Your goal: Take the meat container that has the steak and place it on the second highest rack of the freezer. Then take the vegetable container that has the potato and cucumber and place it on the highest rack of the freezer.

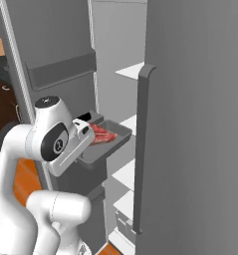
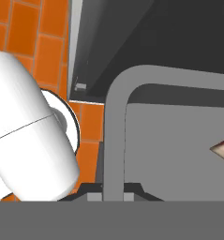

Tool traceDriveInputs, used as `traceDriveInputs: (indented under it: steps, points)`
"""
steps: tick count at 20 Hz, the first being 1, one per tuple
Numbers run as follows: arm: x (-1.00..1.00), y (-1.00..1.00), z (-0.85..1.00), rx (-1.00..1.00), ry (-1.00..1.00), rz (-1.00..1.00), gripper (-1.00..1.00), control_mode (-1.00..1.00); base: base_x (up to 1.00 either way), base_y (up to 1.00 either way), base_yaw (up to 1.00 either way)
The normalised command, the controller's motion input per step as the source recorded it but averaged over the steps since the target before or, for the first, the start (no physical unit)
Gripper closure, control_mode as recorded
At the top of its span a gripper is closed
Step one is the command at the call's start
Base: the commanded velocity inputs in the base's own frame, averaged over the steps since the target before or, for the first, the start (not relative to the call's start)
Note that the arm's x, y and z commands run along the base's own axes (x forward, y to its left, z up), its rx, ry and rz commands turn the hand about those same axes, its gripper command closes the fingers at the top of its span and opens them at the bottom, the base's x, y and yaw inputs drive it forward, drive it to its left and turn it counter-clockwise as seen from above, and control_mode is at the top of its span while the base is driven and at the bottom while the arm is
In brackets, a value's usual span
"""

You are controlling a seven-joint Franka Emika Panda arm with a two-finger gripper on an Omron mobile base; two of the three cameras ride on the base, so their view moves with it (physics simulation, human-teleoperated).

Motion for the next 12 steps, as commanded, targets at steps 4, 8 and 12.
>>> traceDriveInputs:
  steps: [4,8,12]
  points:
    - [0.65,-0.34,0.00,0.01,-0.01,-0.04,1.00,-1.00,0.00,0.00,0.00]
    - [1.00,-0.49,0.00,0.02,0.00,-0.09,1.00,-1.00,0.00,0.00,0.00]
    - [1.00,-0.24,-0.01,0.00,0.01,-0.05,1.00,-1.00,0.00,0.00,0.00]
